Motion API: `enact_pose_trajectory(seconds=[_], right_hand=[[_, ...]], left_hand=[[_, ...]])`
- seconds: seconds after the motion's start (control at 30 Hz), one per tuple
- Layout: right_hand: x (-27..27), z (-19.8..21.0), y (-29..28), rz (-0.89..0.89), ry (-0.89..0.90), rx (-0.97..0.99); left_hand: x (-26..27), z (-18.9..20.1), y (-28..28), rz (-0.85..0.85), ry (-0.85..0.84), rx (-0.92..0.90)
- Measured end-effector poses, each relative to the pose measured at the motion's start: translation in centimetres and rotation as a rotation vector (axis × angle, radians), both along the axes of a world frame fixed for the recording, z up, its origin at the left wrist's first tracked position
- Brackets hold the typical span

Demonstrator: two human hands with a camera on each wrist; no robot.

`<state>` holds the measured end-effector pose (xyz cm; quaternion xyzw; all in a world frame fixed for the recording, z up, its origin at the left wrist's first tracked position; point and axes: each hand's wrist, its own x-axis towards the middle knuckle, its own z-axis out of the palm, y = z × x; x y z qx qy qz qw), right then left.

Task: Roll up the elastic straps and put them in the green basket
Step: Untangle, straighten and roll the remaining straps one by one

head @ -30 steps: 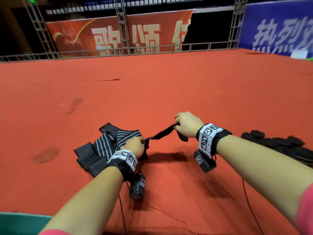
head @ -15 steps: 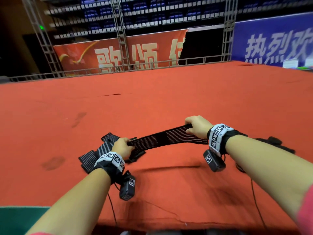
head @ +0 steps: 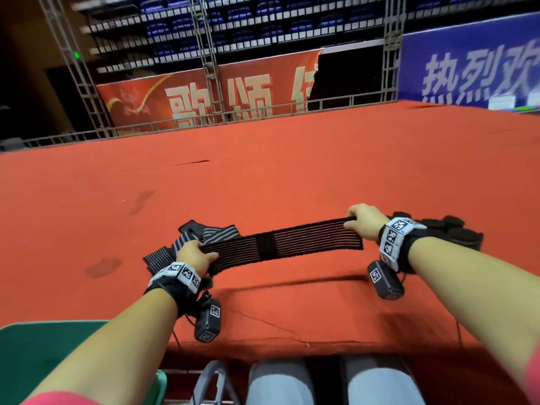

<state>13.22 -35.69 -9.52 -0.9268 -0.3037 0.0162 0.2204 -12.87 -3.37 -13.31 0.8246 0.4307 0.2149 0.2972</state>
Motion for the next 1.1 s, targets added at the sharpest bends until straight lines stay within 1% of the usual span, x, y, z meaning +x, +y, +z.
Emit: enact_pose_trajectory(seconds=[0.1,0.2,0.3,0.43,0.6,0.7,0.9,1.1], right_hand=[[-1.2,-1.0,-1.0,-0.027,0.032,0.068],[-1.7,-2.0,-2.1,-0.04,0.067,0.121],[-2.0,-2.7,-3.2,-0.073,0.084,0.176],[-2.0,-3.8,-4.3,-0.102,0.113,0.195],[-2.1,-5.6,-5.3,-0.142,0.191,0.146],[-2.3,-6.6,-5.6,-0.16,0.233,0.127],[-2.5,-9.0,-6.3,-0.138,0.221,0.039],[-2.5,-10.7,-6.7,-0.127,0.207,-0.015]], left_hand=[[-0.8,-0.9,-0.7,0.013,-0.013,-0.006],[-1.0,-1.6,-1.0,0.026,0.013,0.005],[-0.9,-2.2,-1.4,0.0,0.038,-0.007],[-0.6,-3.7,-2.0,-0.043,0.07,-0.009],[-0.2,-5.8,-3.2,-0.082,0.094,-0.016],[-0.2,-7.1,-3.9,-0.075,0.095,-0.039],[-0.1,-9.1,-4.9,-0.057,0.141,-0.037],[0.0,-10.1,-4.6,-0.048,0.196,-0.04]])
